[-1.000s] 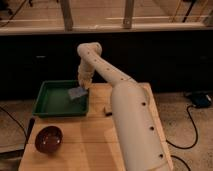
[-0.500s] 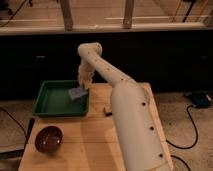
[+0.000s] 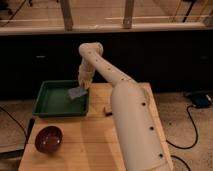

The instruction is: Place sponge in tray

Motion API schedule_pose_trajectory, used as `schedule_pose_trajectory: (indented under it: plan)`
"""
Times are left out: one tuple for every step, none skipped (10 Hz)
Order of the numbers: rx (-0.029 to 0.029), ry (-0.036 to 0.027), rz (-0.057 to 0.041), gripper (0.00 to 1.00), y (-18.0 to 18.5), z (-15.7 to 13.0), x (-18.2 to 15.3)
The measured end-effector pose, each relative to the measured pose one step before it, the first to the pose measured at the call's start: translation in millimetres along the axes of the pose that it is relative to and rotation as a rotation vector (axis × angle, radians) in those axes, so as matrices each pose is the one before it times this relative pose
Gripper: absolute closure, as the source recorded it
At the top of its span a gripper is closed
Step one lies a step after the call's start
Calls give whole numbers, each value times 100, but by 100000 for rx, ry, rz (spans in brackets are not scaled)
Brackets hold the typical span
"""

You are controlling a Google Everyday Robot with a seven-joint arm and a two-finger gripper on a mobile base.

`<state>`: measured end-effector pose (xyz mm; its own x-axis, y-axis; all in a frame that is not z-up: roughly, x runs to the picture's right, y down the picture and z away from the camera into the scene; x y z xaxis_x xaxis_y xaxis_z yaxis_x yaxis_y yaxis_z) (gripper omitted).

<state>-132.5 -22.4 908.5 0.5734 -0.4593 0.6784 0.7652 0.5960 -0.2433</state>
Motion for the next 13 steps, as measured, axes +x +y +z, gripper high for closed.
schedule_pose_trajectory:
  plan:
    - [-26,-141,-986,22,-96,-60,-219]
    - [109,29,-757,20,-41,-65,-112]
    - [47,163,-378,20,-57,-28,-69]
    - [-83,280,-631,20,-128,-1,-151]
    - [-217,171,-303,20,-28,3,-64]
    - [-200,146,-144,20,-12,12,-21]
    - [-278,-99,-213,20,30,29,-70]
    - [-486,-282,-398,20,185,-42,-7]
    - [-254,-118,-187,20,135,-78,50]
    - [-176,-137,-575,20,67,-120,-36]
    - [-247,-160,-769,20,13,-95,-101]
    - [-147,-94,-627,20,-36,-67,-95]
    - [-89,-71,-171,20,-53,44,-71]
